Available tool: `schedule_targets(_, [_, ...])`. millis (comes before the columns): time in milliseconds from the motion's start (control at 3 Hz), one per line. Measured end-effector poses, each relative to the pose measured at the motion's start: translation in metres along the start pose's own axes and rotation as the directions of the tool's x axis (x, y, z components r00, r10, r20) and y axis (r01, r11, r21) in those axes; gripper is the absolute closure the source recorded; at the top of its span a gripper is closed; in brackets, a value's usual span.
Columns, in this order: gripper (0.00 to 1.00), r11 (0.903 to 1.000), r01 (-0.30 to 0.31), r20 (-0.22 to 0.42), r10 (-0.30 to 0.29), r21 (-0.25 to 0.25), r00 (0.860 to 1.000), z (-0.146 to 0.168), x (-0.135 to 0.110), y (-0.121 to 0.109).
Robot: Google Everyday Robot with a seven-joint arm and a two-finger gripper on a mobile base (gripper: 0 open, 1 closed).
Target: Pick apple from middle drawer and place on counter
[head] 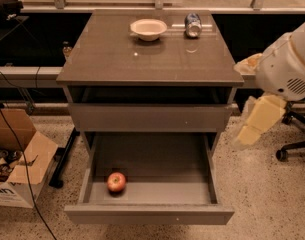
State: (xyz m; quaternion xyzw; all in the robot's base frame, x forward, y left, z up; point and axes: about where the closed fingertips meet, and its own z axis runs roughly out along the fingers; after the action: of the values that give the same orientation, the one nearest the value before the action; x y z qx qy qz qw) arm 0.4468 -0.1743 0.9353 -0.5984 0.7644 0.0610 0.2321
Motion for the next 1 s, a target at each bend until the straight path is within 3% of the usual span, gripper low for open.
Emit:
schedule_targets(333, [0.00, 0.9994, -0.002, 0.146, 0.007, -0.034, 0.989, 0.043, -0.017, 0.009])
schedule_targets(667, [0.00, 0.9974, -0.016, 0.262, 0.035, -0.071, 0.964, 0.092, -0.032, 0.010])
schedule_targets(1000, [0.00, 0.9974, -0.017, 0.262, 0.035, -0.071, 0.964, 0.092, -0.032, 0.010])
